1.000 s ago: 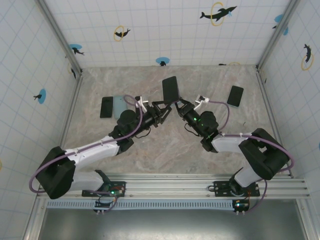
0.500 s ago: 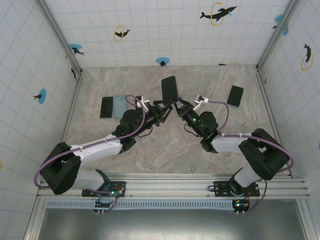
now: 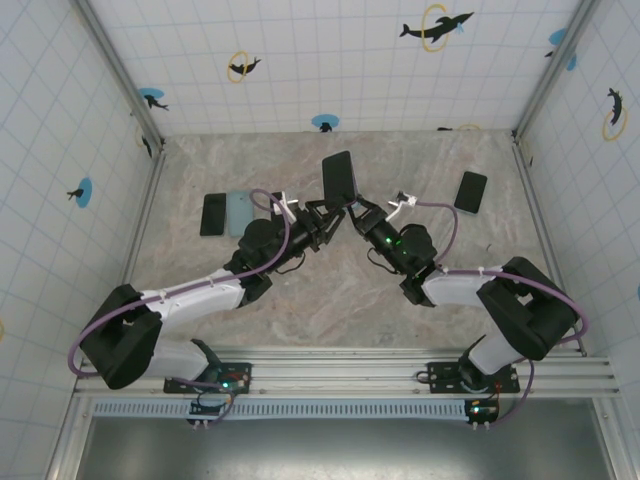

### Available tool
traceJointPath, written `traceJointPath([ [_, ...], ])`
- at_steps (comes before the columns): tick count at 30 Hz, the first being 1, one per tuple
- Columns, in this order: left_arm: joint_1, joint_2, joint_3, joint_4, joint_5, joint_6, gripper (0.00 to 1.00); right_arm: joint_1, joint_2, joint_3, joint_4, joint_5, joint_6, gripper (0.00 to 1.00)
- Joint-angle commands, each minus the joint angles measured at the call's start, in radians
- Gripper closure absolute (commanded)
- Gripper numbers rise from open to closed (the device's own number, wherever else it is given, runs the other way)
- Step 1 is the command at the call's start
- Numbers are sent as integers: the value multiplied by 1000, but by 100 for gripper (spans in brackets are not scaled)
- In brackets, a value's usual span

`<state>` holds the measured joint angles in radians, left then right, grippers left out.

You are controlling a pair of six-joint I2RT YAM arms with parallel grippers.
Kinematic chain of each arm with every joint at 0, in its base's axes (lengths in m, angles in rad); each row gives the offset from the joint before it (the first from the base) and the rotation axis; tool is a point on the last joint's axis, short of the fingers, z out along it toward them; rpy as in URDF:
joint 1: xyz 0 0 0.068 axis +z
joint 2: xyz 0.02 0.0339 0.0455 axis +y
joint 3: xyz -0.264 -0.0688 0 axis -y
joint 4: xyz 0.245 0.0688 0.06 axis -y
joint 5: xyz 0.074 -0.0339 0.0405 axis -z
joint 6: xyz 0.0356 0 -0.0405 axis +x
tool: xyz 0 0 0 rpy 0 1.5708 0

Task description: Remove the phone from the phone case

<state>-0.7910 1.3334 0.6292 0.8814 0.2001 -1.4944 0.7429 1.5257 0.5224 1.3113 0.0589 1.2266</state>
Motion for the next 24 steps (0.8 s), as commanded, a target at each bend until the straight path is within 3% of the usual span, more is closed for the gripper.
traceJointPath([
  [1, 9, 6, 29, 60, -1, -23, 46, 9, -25, -2, 128, 7, -18, 100],
  [14, 21, 30, 2, 83, -94, -49, 48, 22, -24, -13, 185, 24, -15, 100],
  [24, 24, 69, 31, 135, -124, -64, 64, 45, -4, -16, 215, 51, 4, 100],
])
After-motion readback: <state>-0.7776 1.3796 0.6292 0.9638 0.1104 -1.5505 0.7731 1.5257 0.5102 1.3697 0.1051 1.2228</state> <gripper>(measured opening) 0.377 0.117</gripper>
